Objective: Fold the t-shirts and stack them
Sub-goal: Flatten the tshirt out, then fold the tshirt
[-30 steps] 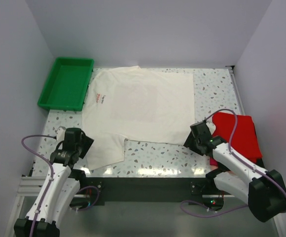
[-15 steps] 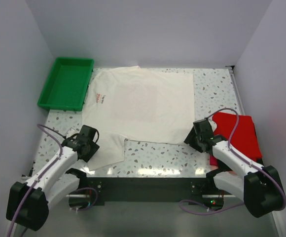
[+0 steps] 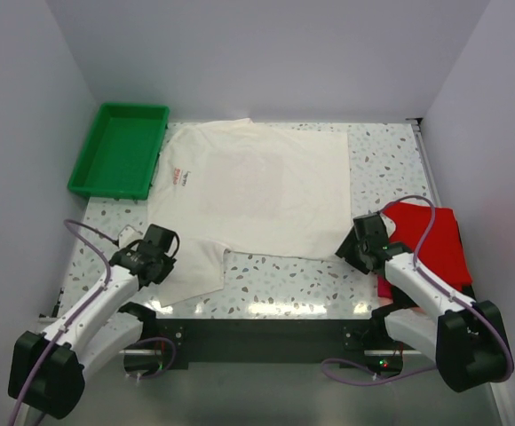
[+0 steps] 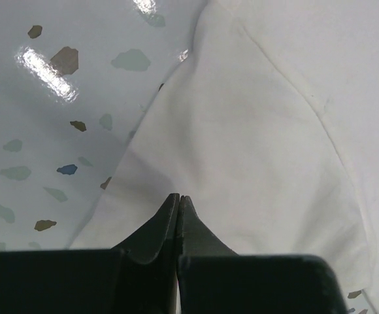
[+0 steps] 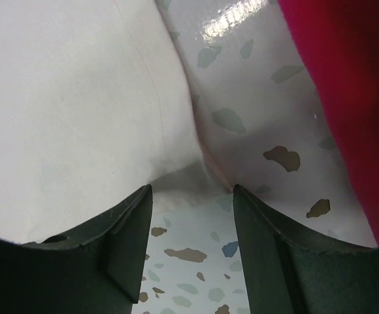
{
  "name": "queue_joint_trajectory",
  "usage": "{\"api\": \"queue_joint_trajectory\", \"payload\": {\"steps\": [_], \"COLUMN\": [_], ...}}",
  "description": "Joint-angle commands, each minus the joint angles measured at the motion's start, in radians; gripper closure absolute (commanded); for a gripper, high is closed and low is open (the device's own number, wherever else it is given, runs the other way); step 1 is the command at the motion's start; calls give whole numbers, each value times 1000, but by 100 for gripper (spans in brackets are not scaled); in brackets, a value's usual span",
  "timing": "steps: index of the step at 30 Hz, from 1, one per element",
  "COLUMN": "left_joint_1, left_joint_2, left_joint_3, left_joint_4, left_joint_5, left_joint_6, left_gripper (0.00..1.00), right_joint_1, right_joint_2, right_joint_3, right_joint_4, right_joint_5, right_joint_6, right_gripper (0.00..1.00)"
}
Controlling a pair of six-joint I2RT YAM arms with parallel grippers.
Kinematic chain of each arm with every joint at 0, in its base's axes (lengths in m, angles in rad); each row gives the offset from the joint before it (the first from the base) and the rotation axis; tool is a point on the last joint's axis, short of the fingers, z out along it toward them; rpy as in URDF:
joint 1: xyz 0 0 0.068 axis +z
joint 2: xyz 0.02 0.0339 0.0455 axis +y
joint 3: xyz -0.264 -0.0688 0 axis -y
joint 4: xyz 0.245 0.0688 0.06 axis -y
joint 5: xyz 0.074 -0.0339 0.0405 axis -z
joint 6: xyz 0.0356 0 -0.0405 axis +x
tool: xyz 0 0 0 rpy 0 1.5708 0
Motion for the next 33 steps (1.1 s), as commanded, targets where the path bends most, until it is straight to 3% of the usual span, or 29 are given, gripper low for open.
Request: {"api": "queue_joint_trajectory", "payload": {"steps": [1,16,17,18,22,24,33], "left_joint_1": [-4,-4,-4,-4,-4,-4,-4], "left_joint_2": [-36,-185,-177,-166,-91,-67,78], "left_joint_3": [26,33,30,29,24,18,-1], "left_joint_4": [50,68,56,24,-5,-5,8], "left_joint_5": [-52,-41,-44,-49,-46,-52,-85], "left_joint_6": [49,123,109,71,19,-6,-47], "left_gripper": [100,100,91,67,42,38,38], "right_joint_1": [-9,-12,-10,-12,-10,-12,-12], "right_joint_2": [-5,-54,-59,-57,-45,-28,12], "right_joint_3": [13,9,9,13,15,15,18], "right_joint_4": [-30,-65,-68,-71,-57,-43,-16], "right_joint_5": [45,25,28,30,8,-4,-21], "right_joint_6": [-8,7,8,13,19,18,-14], "right_gripper": [44,79,80,84,87,88,88]}}
